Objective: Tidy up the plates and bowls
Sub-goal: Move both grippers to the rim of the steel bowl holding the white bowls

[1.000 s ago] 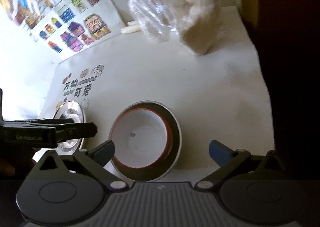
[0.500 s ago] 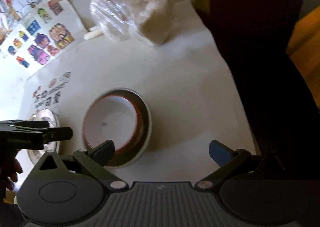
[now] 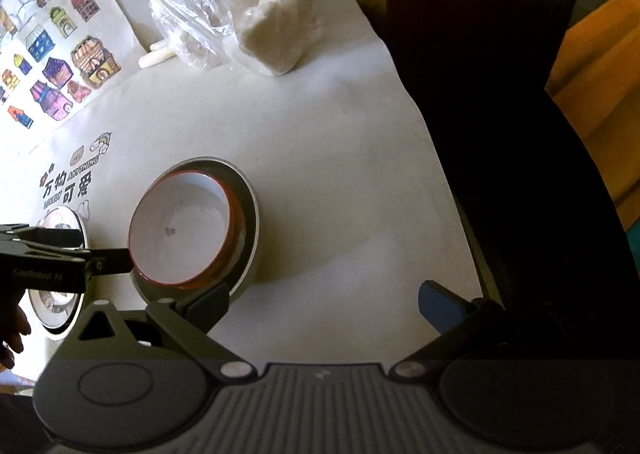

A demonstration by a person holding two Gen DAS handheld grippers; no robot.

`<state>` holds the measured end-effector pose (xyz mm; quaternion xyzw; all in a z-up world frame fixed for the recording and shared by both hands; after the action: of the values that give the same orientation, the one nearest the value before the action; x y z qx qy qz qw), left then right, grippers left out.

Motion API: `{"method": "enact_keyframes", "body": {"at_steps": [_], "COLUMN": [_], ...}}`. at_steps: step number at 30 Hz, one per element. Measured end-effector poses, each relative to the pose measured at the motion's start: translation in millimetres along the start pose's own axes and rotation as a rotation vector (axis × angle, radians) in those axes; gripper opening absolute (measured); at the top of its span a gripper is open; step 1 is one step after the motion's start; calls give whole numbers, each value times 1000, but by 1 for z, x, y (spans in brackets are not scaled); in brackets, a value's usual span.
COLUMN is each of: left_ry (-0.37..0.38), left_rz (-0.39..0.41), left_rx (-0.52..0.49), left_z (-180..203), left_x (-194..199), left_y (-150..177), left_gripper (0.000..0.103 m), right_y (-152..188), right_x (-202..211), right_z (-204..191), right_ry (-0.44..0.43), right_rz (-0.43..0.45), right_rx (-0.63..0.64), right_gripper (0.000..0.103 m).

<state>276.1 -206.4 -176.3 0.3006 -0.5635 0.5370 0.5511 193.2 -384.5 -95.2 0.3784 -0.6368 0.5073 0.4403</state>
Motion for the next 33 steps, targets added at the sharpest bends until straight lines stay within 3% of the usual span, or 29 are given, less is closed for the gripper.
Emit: {"method": "enact_keyframes", "body": {"at_steps": [33], "left_ry": [-82], "left_rz": [-25], "left_rx": [121], "left_z": [-6], "left_x": [-10], "left_y": [-2], "left_gripper": [102], "right_y": [-34], "right_x": [-38], "right_z": [-10], "right_ry": [-42], "right_rz": [-93], "right_rx": [209], "right_gripper": [103]}}
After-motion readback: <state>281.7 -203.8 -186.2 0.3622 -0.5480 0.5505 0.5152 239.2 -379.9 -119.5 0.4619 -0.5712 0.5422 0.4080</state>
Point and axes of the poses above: each gripper's, at about its wrist camera, not at the fingertips, and x roughly against the way its jaws point, z to its right, y to its underside, the point moved 7 cm from there along -x, roughly the way its jaws point, and after that the axes turned 4 degrees about -z, right-handed, at the moved point
